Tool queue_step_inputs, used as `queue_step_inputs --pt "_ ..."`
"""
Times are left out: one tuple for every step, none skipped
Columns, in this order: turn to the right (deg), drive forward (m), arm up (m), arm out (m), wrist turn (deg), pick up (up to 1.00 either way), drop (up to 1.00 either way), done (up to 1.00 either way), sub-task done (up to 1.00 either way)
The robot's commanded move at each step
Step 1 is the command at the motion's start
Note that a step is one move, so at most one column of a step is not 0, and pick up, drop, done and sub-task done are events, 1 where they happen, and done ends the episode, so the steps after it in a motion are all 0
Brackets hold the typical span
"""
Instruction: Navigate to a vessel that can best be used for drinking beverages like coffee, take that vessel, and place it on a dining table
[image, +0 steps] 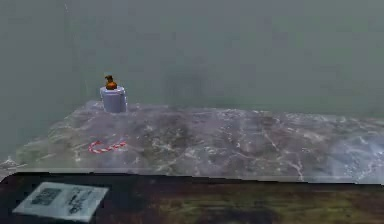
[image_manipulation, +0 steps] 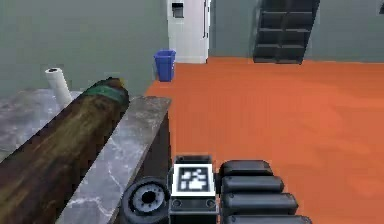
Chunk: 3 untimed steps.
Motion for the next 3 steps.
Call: queue_step_inputs --pt "-45.0 0.00 0.00 0.00 0.0 0.00 0.00 0.00 0.00" --pt "-45.0 0.00 0.00 0.00 0.0 0.00 0.00 0.00 0.00" --pt "18.0 0.00 0.00 0.00 0.0 0.00 0.00 0.00 0.00"
